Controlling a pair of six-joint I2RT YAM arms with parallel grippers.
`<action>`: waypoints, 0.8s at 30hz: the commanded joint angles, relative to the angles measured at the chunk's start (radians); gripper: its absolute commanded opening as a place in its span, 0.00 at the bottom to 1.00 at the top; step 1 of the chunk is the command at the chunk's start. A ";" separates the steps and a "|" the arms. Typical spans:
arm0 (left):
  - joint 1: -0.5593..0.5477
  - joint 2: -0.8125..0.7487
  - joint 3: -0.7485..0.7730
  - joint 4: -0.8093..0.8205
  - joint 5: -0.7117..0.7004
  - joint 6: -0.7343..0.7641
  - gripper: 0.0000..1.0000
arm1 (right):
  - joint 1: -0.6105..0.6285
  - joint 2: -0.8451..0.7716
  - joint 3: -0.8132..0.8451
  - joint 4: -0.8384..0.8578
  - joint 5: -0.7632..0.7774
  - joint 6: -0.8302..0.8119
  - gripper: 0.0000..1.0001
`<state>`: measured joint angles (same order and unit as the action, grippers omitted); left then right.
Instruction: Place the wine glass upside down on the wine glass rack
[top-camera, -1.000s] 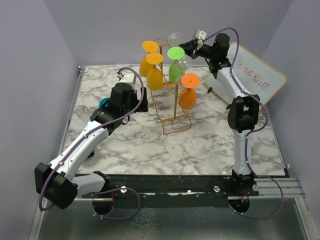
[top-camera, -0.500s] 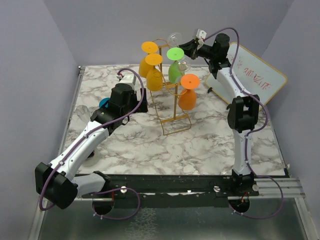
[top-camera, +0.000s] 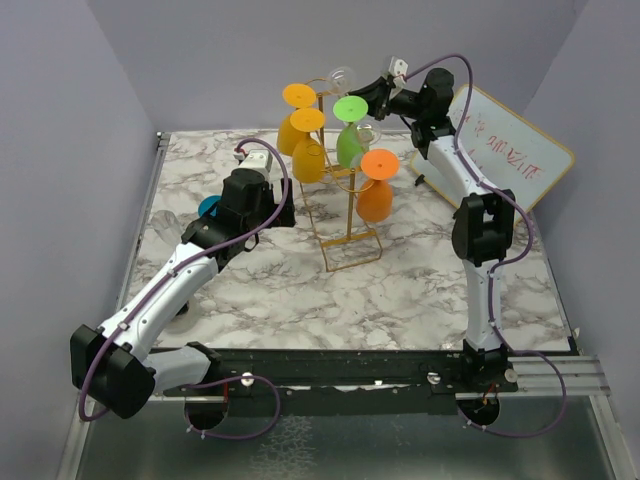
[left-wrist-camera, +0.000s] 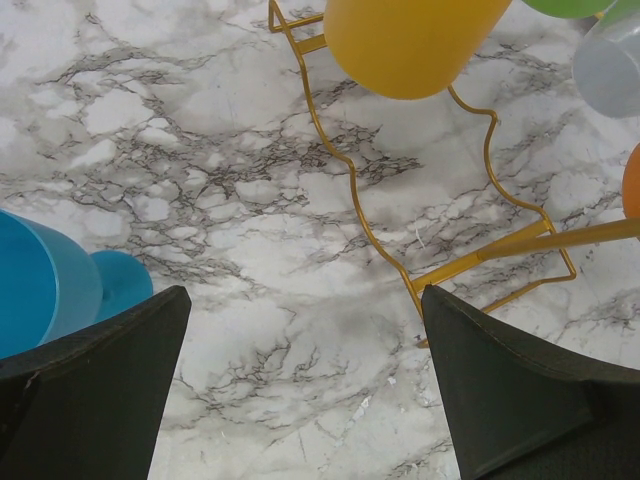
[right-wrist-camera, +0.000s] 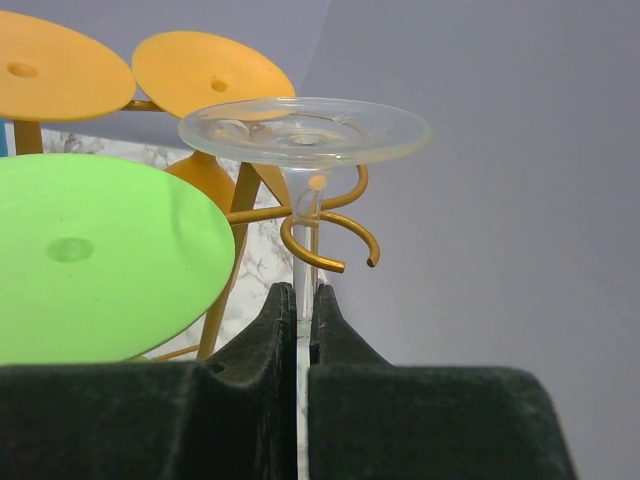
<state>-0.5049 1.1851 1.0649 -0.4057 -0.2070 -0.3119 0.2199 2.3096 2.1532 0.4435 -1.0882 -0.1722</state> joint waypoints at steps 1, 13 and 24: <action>0.006 -0.029 -0.014 0.008 -0.010 0.007 0.99 | 0.001 -0.018 -0.012 -0.014 -0.024 -0.041 0.01; 0.006 -0.030 -0.018 0.007 -0.015 0.008 0.99 | 0.001 -0.014 -0.055 -0.002 0.079 0.017 0.28; 0.008 -0.041 -0.012 0.003 -0.025 0.012 0.99 | -0.005 -0.085 -0.168 0.053 0.132 0.033 0.43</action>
<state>-0.5030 1.1690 1.0542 -0.4057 -0.2092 -0.3107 0.2207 2.2955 2.0308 0.4492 -0.9962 -0.1528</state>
